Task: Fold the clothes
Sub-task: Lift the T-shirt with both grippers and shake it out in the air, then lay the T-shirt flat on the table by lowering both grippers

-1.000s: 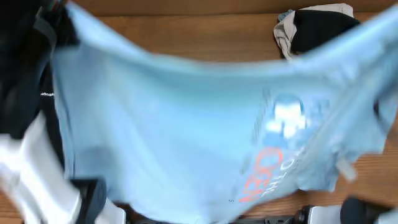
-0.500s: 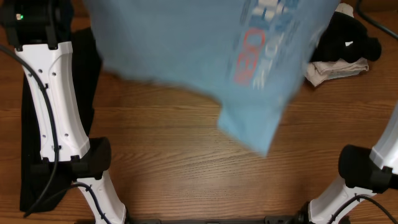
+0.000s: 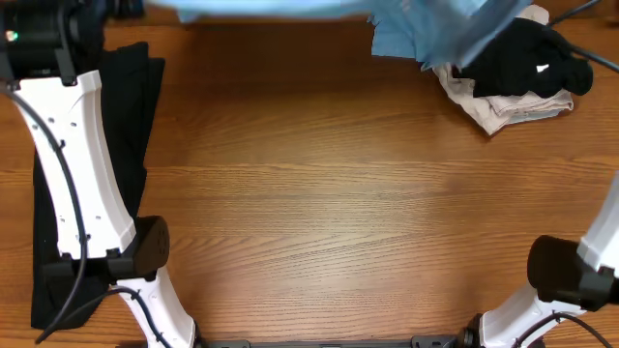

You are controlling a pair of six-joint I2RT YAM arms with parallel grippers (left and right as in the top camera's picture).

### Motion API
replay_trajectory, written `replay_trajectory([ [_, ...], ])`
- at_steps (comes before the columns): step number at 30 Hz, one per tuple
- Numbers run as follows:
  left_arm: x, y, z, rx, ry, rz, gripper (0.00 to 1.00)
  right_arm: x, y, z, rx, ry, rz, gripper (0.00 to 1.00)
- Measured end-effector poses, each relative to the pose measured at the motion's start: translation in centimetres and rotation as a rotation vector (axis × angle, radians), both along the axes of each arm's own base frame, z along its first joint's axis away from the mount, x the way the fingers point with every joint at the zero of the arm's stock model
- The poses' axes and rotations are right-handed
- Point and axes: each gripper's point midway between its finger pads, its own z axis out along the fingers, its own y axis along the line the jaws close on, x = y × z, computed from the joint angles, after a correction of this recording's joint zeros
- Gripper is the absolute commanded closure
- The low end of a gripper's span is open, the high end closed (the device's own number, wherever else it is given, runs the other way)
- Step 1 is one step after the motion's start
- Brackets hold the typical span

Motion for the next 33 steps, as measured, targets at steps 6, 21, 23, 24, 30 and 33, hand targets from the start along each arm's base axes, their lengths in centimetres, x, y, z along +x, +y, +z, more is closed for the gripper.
replay_trajectory([
  [6, -1.6, -1.0, -9.7, -0.068, 0.369, -0.026, 0.96, -0.3, 1.2, -13.2, 0.048, 0.412, 0.052, 0.96],
  [21, -7.6, -4.2, -11.9, -0.225, 0.562, -0.067, 0.96, -10.9, 1.4, -16.3, 0.005, 0.789, -0.014, 0.96],
  [23, -10.5, -4.0, -12.1, -0.219, 0.614, -0.034, 0.96, -12.6, 1.5, -15.1, -0.007, 0.768, -0.025, 0.96],
  [24, -11.5, -3.8, -12.1, -0.215, 0.621, -0.017, 0.96, -13.5, 1.6, -14.6, -0.012, 0.757, -0.030, 0.96],
  [30, -16.6, -2.5, -12.8, -0.182, 0.678, 0.098, 0.96, -20.3, 2.1, -14.2, -0.027, 0.758, -0.079, 0.96],
  [33, -18.2, -2.1, -13.2, -0.177, 0.693, 0.138, 0.96, -23.0, 2.0, -15.8, -0.027, 0.805, -0.119, 0.96],
])
